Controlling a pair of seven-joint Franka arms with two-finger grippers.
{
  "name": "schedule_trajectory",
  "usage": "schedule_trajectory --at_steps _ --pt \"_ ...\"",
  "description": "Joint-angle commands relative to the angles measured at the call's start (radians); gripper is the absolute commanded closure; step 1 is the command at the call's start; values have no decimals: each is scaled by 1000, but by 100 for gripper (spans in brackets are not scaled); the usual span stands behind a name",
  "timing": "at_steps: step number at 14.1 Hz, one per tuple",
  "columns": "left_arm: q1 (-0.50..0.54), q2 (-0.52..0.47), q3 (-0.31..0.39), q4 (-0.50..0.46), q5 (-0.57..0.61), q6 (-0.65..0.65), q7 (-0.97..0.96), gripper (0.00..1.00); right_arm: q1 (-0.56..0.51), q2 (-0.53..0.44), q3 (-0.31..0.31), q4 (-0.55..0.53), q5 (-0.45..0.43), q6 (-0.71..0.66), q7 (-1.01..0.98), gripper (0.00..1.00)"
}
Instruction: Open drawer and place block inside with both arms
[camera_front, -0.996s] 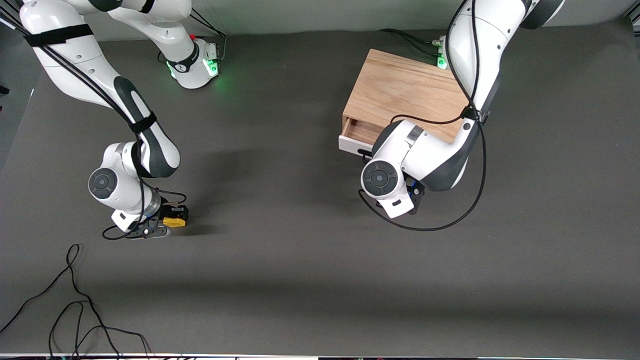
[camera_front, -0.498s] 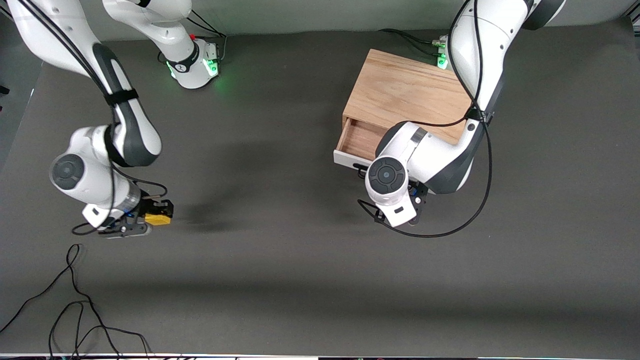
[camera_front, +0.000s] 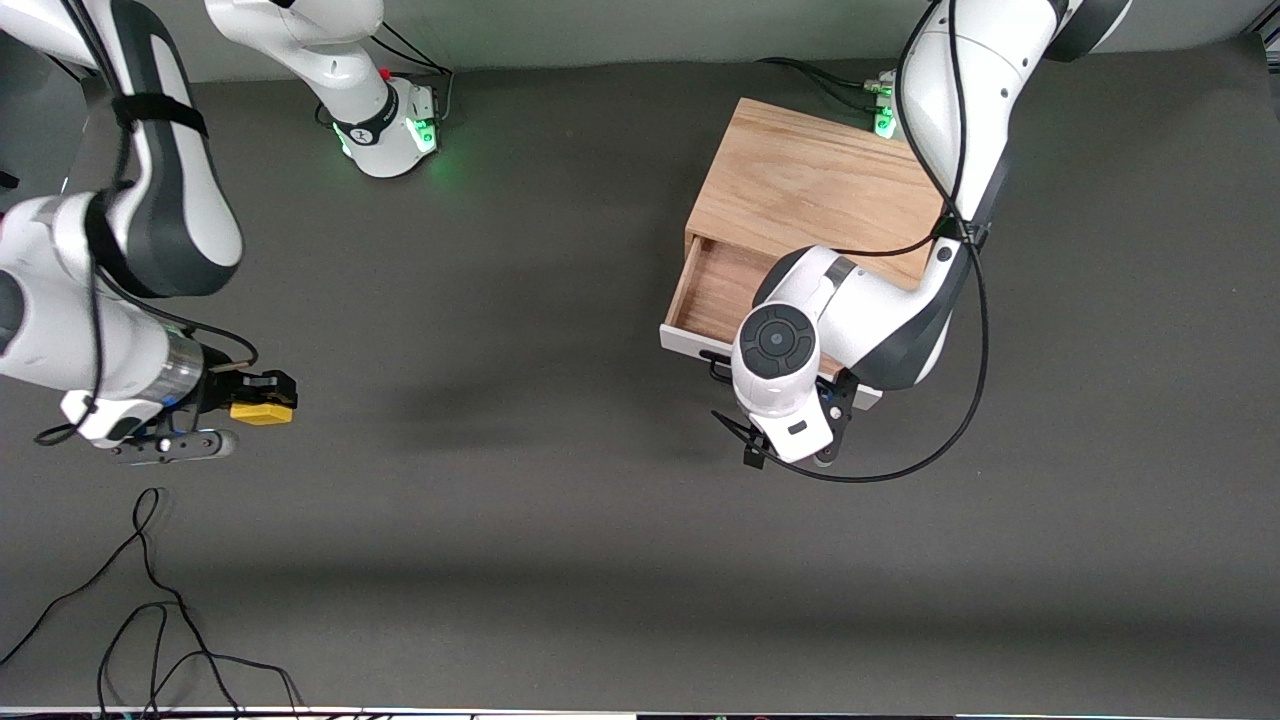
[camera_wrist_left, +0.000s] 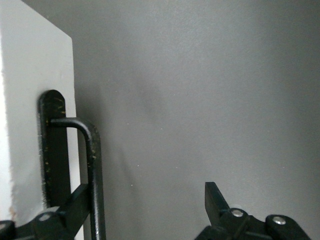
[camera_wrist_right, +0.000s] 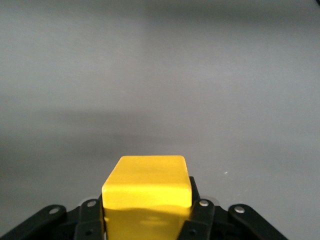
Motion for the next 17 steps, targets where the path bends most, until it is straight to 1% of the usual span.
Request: schedule_trajectory --at_steps 1,3,5,7,9,10,11,12,14,16,17 --pt "-8 49 5 85 49 30 -13 0 44 22 0 148 51 -118 74 86" --pt "-8 49 5 88 57 48 -13 0 75 25 0 216 51 -198 133 86" --pt "-8 49 5 88 69 58 -13 0 118 25 0 247 51 -209 211 86" --pt "-8 49 5 94 95 102 -12 0 176 32 0 272 51 -215 295 86" --pt "-3 44 17 148 158 108 10 0 231 53 0 299 49 -215 378 86" --pt "1 34 34 169 190 91 74 0 262 64 -1 304 46 -214 404 86" --pt "33 18 43 180 181 69 161 0 277 73 0 307 49 -214 430 86" --pt "84 -2 37 183 166 33 245 0 283 85 0 322 51 -214 462 86" --pt "168 -54 38 177 80 -14 441 0 331 108 5 373 54 -214 534 86" --pt "256 -97 37 177 5 -112 665 0 394 142 6 413 72 -208 639 86" --pt "294 -117 37 177 -26 -167 794 0 440 177 6 451 89 -203 683 86"
